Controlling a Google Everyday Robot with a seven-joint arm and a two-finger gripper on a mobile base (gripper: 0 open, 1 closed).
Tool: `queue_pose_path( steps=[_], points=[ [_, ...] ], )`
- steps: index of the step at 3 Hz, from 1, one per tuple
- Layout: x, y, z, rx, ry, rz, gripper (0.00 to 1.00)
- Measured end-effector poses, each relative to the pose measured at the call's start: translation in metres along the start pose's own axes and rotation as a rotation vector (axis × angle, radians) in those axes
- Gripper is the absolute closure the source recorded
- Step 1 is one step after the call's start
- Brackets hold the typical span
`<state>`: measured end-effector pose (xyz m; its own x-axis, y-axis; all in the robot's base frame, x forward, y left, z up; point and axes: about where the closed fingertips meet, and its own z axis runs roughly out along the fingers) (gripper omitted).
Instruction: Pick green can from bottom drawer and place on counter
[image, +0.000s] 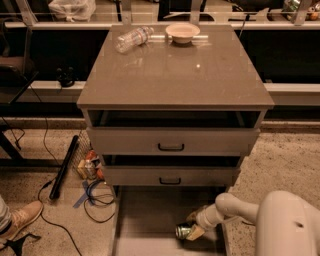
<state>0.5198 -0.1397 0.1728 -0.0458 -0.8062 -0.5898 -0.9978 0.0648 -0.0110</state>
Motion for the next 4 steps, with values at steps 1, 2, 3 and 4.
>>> queue_pose_path(
  steps=[1, 2, 3, 4],
  points=[
    [-0.017, 0.008, -0.057, 0.072, -0.04, -0.045, 1.0],
    [-0.029, 0.018, -0.14, 0.181, -0.065, -0.084, 1.0],
    [-0.03, 0.018, -0.138, 0.178, -0.066, -0.085, 1.0],
    [-0.036, 0.015, -0.149, 0.194, -0.086, -0.1, 1.0]
  ],
)
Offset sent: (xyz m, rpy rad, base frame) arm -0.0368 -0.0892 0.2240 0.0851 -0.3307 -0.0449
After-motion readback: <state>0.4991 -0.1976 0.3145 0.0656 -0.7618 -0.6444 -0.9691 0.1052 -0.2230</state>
